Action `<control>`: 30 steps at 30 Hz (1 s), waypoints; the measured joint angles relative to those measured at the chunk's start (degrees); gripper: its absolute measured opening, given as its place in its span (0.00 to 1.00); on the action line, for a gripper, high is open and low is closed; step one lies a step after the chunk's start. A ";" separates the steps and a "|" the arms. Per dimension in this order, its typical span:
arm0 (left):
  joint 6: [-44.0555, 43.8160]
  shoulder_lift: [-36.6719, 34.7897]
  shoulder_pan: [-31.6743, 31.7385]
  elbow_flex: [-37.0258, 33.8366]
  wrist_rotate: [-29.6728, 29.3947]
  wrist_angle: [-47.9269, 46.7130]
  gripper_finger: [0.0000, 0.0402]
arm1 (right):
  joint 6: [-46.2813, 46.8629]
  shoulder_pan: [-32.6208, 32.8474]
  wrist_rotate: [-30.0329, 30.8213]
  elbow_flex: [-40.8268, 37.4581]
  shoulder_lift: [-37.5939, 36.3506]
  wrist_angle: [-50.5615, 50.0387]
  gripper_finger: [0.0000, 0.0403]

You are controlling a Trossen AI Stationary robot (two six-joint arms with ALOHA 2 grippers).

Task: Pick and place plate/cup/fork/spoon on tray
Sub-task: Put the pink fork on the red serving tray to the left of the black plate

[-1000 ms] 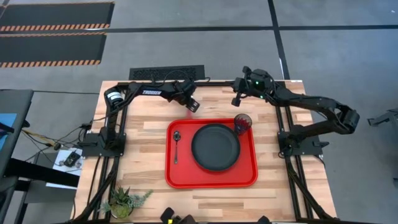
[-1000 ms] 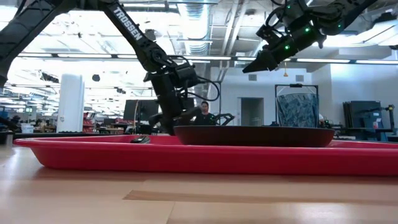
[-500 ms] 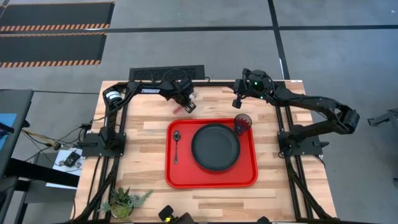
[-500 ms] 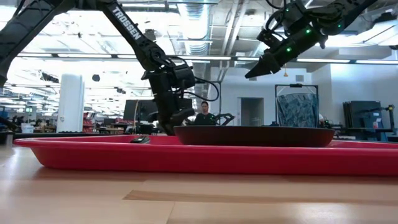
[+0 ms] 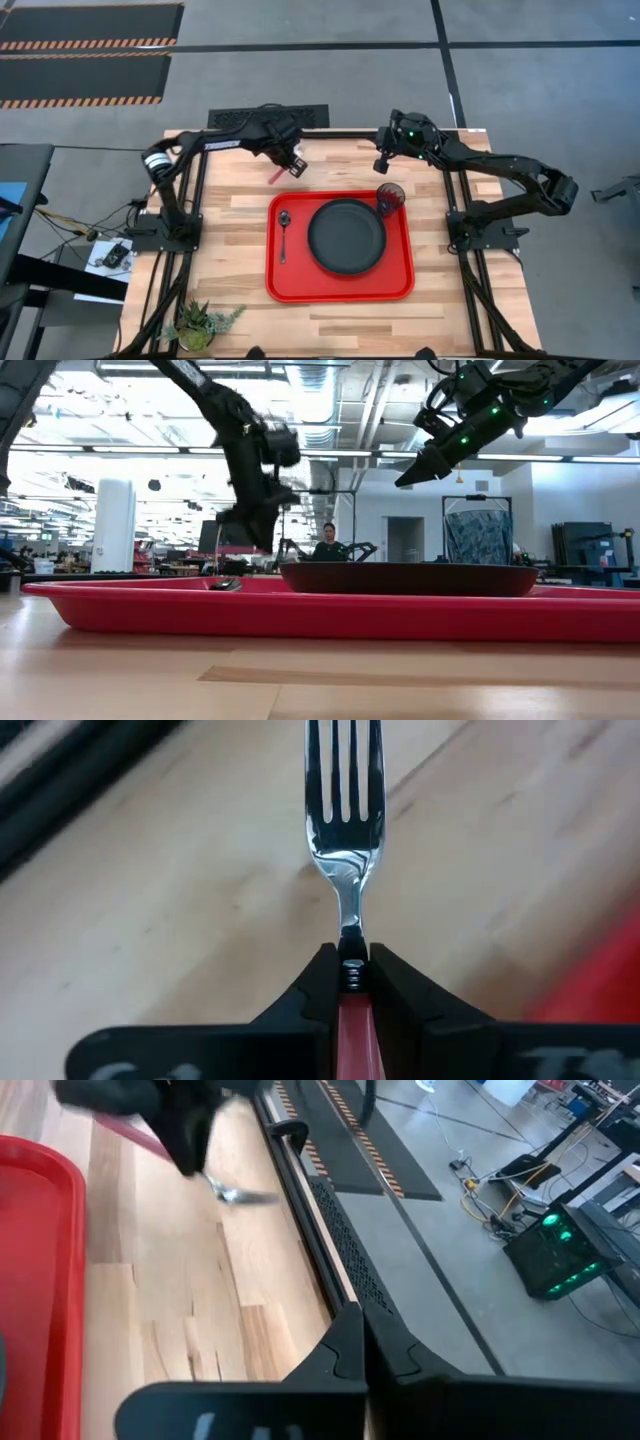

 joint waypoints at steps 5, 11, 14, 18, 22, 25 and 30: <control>-7.91 -6.43 -5.49 -1.03 0.32 -1.29 0.05 | 1.28 -0.20 0.04 0.01 0.02 0.94 0.01; -24.67 -13.73 -17.50 -5.97 -3.01 2.47 0.05 | 6.27 -0.50 0.13 0.04 -1.09 1.84 0.01; -34.82 -15.49 -25.01 -7.69 -7.06 3.64 0.05 | 8.58 -0.26 0.13 0.04 -2.01 1.77 0.01; -47.80 -15.27 -33.80 -8.62 -12.96 2.55 0.05 | 10.49 0.38 0.67 0.04 -2.81 1.66 0.01; -59.80 -14.33 -38.86 -10.18 -18.60 1.24 0.05 | 10.99 1.13 1.83 0.04 -3.42 1.09 0.01; -65.85 -13.70 -39.86 -10.97 -21.18 1.01 0.05 | 11.68 1.57 1.78 0.04 -3.41 0.34 0.01; -72.45 -9.64 -40.03 -10.88 -21.18 1.54 0.05 | 11.95 2.57 3.20 0.04 -3.34 -0.70 0.01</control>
